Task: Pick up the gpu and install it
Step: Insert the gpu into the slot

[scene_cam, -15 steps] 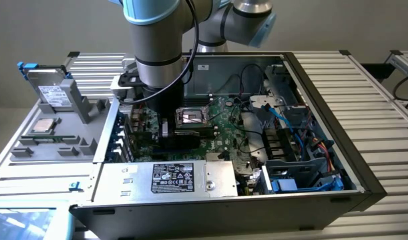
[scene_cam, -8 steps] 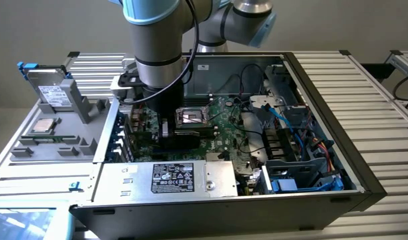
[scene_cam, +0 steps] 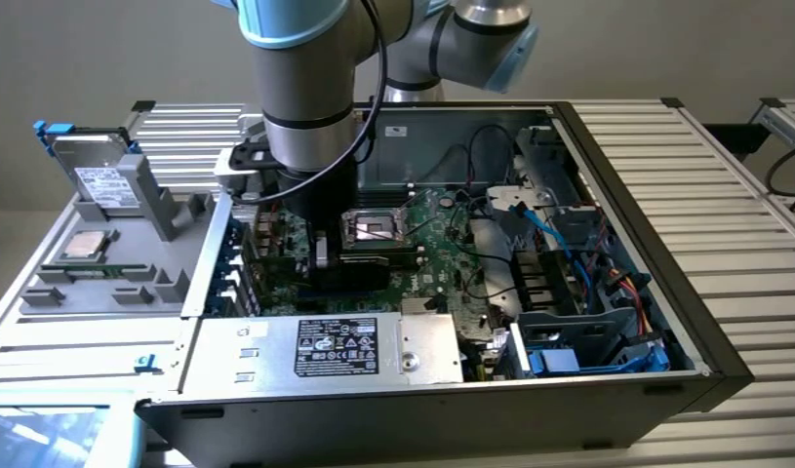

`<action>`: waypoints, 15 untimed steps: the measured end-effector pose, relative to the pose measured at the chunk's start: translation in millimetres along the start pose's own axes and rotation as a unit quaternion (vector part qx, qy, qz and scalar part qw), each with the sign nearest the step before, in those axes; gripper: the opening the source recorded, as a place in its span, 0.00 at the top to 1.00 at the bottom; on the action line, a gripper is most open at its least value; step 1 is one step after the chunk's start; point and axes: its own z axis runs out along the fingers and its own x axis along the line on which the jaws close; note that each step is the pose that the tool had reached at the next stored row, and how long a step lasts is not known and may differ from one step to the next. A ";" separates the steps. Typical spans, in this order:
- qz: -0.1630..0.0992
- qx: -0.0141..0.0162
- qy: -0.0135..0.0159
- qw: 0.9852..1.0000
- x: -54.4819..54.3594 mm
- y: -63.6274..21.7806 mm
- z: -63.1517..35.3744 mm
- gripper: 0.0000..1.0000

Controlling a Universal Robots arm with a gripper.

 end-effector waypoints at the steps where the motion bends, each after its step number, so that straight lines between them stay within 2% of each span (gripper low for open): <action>1: 0.000 0.000 0.000 1.000 0.0 0.0 0.0 0.71; 15: -0.005 -0.001 0.000 1.000 0.9 0.5 0.0 0.71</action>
